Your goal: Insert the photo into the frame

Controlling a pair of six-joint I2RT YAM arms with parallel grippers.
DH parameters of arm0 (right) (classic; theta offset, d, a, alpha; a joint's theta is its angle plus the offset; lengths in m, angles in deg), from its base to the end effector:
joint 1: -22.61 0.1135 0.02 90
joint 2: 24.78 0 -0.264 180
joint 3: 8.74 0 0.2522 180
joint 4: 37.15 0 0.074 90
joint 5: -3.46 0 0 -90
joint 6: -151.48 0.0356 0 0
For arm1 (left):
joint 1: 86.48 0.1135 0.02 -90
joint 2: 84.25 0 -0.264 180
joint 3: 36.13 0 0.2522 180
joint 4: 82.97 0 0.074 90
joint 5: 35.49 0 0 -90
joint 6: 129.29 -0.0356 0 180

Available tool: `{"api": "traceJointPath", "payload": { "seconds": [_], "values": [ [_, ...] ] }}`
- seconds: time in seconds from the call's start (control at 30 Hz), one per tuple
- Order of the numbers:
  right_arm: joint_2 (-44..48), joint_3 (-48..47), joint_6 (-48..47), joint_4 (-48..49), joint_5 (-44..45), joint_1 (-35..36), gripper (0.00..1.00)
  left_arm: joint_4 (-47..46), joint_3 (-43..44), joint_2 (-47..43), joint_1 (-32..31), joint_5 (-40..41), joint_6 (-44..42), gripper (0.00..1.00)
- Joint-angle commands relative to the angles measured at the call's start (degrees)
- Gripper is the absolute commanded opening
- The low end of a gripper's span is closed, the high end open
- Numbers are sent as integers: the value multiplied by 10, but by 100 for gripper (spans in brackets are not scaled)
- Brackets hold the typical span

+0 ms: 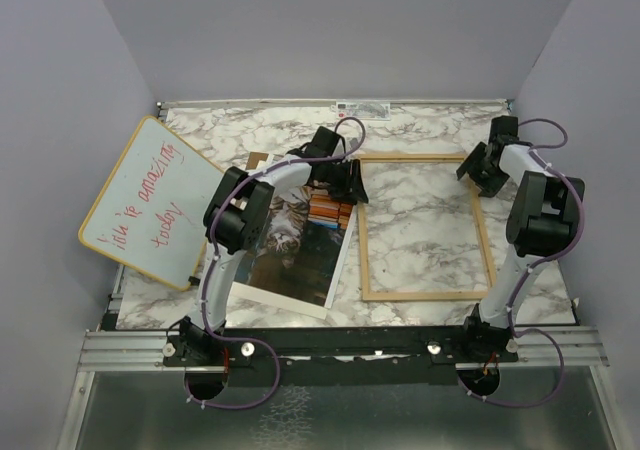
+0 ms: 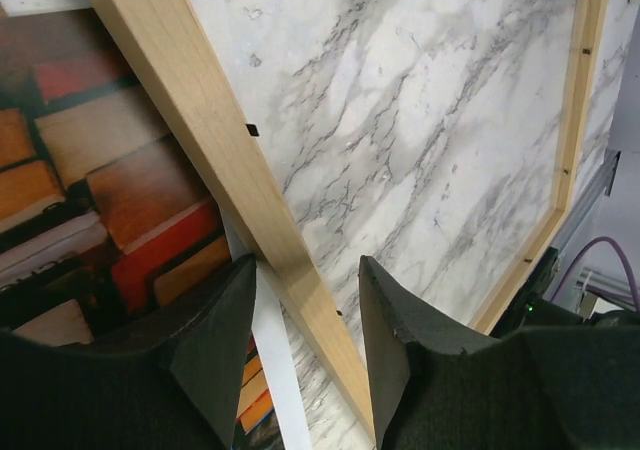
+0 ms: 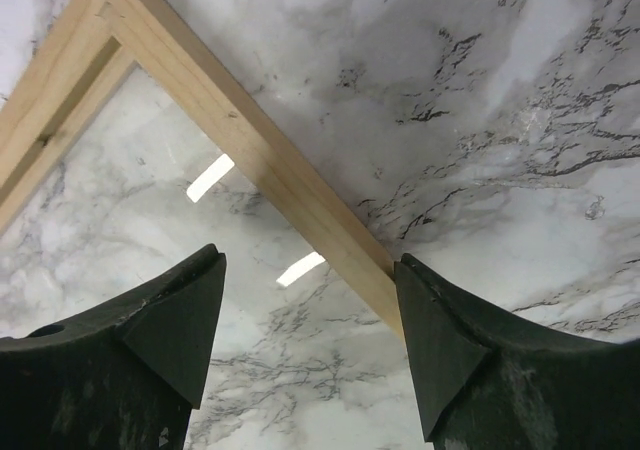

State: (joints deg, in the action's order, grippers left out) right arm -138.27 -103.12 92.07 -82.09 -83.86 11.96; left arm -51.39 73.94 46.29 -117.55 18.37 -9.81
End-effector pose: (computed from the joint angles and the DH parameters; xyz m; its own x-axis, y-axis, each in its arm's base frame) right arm 0.4041 -0.0777 0.1745 -0.6565 0.6407 -0.3981 0.6259 0.7573 0.1865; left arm 0.4098 -0.2714 0.1449 -0.9460 0.1060 -0.3065 0.3009 0.6395 -0.7075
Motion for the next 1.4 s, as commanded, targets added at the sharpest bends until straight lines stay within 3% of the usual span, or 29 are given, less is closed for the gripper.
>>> {"api": "traceJointPath", "payload": {
  "seconds": [0.0, 0.23, 0.5, 0.73, 0.93, 1.13, 1.37],
  "values": [
    [26, -26, 7, -2, 28, 6, 74, 63, -4, 11, -14, 50, -46, 49],
    [109, 0, 23, -20, 36, 8, 78, 105, -36, -78, 9, 141, -103, 56],
    [197, 70, 40, 24, -107, 81, 76, 103, -102, -156, 39, 216, -100, 61],
    [194, 119, 93, 103, -284, 206, 56, 102, -164, -174, 69, 290, -41, 42],
    [189, 166, 111, 145, -365, 294, 54, 98, -236, -214, 72, 301, -26, 37],
    [215, 219, 129, 145, -356, 379, 60, 96, -314, -307, 72, 305, -30, 37],
    [247, 298, 250, 150, -265, 503, 62, 103, -410, -430, 67, 321, -4, 38]
  ]
}}
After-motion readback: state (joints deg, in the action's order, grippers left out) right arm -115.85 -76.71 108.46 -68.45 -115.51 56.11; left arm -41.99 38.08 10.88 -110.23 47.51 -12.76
